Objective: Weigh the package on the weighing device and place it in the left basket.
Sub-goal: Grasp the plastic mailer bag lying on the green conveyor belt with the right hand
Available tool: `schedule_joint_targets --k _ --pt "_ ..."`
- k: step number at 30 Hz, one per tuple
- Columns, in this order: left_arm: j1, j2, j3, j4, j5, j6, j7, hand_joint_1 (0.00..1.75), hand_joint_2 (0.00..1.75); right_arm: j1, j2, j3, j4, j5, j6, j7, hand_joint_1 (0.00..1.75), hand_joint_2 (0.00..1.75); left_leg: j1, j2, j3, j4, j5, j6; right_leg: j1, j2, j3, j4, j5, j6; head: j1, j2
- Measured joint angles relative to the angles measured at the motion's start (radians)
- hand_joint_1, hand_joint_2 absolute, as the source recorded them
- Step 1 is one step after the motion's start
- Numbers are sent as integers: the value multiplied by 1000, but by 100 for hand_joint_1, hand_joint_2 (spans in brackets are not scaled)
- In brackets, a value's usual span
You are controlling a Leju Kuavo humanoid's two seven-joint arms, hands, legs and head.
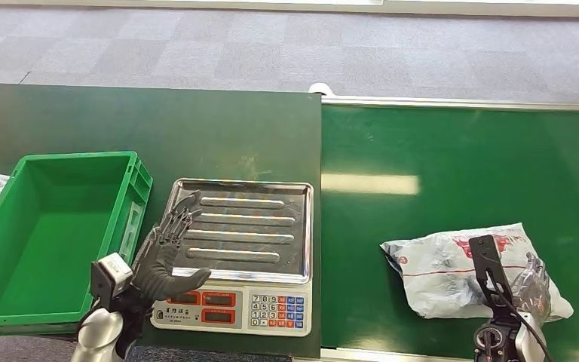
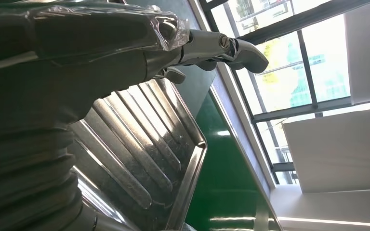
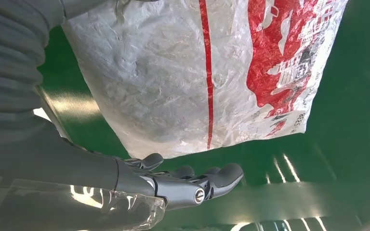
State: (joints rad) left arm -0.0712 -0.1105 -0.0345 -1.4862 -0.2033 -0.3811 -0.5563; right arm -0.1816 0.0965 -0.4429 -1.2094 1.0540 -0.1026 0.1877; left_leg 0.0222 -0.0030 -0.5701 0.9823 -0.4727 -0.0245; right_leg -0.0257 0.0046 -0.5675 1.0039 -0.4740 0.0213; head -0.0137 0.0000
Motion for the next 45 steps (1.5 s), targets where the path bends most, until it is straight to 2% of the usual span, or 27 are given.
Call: schedule_joint_targets --k 8,14,22,30,31,34,35,45 --pt "2 0 1 -6 0 0 1 0 175 0 0 1 0 3 3 0 0 175 0 0 0 0 0 0 0 0 0 0 0 0 0 0" --pt "-7 0 2 -4 0 -1 4 0 175 -19 -16 27 71 20 136 6 0 175 0 1 0 0 0 0 0 0 0 0 0 0 0 0" --pt "-19 0 2 3 -1 1 10 0 175 -63 -40 80 175 -6 181 -48 0 175 0 3 1 0 0 0 0 1 0 0 0 0 0 0" --pt "-13 1 5 2 1 2 11 0 175 -65 -53 163 187 -96 254 -161 0 175 0 3 2 0 0 0 0 2 1 0 0 0 0 0" --pt "-12 1 6 2 1 2 11 0 175 -65 -55 175 187 -104 262 -168 31 175 0 3 2 0 0 0 0 2 1 0 0 0 0 0" --pt "-12 1 10 2 1 2 11 0 175 -65 -60 206 187 -123 279 -186 159 175 0 4 2 0 0 0 0 2 1 0 0 0 0 0" --pt "-12 1 10 2 2 2 11 0 175 -65 -62 217 187 -128 282 -191 172 175 0 4 2 0 0 0 0 3 1 0 0 0 0 0" --pt "-8 2 12 1 4 3 11 0 175 -68 -75 272 182 -167 280 -212 175 175 0 4 3 0 0 0 0 3 1 0 0 0 0 0"
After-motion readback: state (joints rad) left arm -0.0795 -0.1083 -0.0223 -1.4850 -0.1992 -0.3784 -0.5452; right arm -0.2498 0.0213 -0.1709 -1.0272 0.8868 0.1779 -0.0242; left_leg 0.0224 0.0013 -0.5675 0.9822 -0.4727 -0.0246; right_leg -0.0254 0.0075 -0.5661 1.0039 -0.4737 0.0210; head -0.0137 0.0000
